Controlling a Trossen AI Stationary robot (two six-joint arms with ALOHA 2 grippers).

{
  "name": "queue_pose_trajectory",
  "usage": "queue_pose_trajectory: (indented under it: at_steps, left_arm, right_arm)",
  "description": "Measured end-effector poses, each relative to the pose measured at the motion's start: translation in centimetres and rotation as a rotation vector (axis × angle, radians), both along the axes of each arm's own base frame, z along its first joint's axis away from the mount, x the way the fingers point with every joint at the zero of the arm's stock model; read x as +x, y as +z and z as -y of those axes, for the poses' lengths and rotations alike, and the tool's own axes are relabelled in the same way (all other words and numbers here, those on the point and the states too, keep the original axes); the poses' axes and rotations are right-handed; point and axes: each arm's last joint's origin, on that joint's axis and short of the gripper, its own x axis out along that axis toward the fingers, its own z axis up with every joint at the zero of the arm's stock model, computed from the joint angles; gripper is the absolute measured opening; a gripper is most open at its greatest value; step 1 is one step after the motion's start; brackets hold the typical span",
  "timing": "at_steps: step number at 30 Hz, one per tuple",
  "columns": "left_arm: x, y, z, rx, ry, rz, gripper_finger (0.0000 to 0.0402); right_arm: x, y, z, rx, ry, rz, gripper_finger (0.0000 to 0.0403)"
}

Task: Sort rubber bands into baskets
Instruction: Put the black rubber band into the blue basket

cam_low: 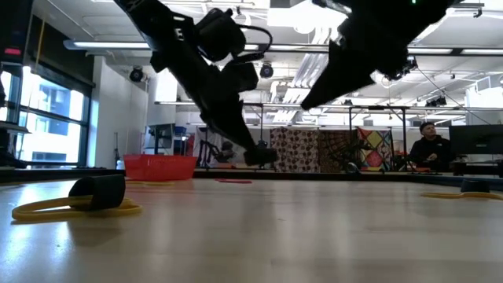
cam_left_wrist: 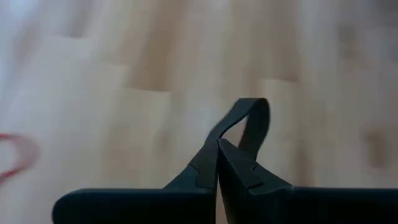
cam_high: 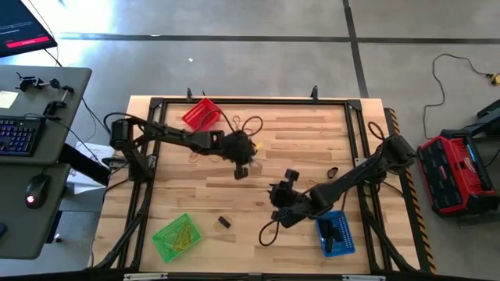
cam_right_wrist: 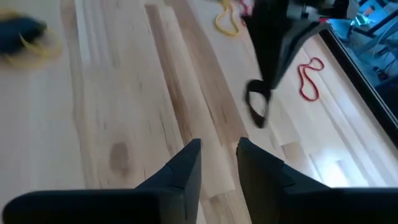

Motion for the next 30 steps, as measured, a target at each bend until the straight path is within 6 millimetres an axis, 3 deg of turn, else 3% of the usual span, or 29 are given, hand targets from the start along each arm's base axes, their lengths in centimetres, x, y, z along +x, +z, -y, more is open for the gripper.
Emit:
queue_pose_trajectory:
  at_steps: [7, 13, 25, 30]
  left_arm:
    - [0.6, 0.4, 2.8, -0.12, -0.072, 0.055, 0.0]
    - [1.0, 0.6, 5.0, -0.152, -0.105, 0.092, 0.0]
    - [1.5, 1.3, 6.5, -0.177, -0.125, 0.176, 0.0]
    - [1.5, 1.4, 7.0, -0.182, -0.136, 0.19, 0.0]
  right_arm:
    - [0.3, -1.9, -0.1, -0.061, -0.026, -0.04, 0.0136]
    - [0.6, -2.1, 0.1, -0.033, -0.059, -0.017, 0.016]
    - [1.1, -2.0, 0.3, 0.01, -0.035, -0.008, 0.0158]
    - [1.1, -1.9, 0.3, -0.002, -0.044, 0.007, 0.0107]
